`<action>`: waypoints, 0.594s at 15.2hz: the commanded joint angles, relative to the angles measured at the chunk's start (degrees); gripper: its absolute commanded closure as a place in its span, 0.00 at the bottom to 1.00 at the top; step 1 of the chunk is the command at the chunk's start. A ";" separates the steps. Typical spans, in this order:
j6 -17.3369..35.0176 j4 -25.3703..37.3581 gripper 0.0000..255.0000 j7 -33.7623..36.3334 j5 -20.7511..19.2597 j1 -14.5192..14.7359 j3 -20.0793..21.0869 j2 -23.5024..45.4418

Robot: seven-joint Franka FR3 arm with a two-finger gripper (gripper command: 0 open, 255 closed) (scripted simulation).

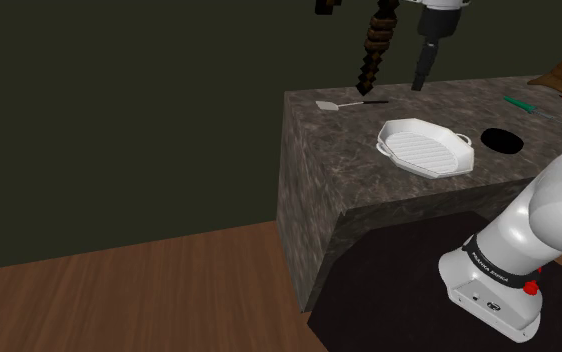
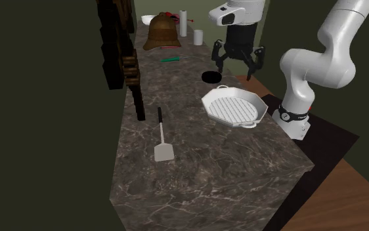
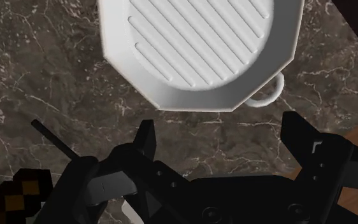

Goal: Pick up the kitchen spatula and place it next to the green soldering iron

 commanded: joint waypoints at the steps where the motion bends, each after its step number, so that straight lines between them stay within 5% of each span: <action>1: 3.17 0.74 0.00 -5.21 -0.88 0.34 -2.28 3.36; 9: 13.56 8.11 0.00 -24.63 0.58 2.16 -9.02 19.57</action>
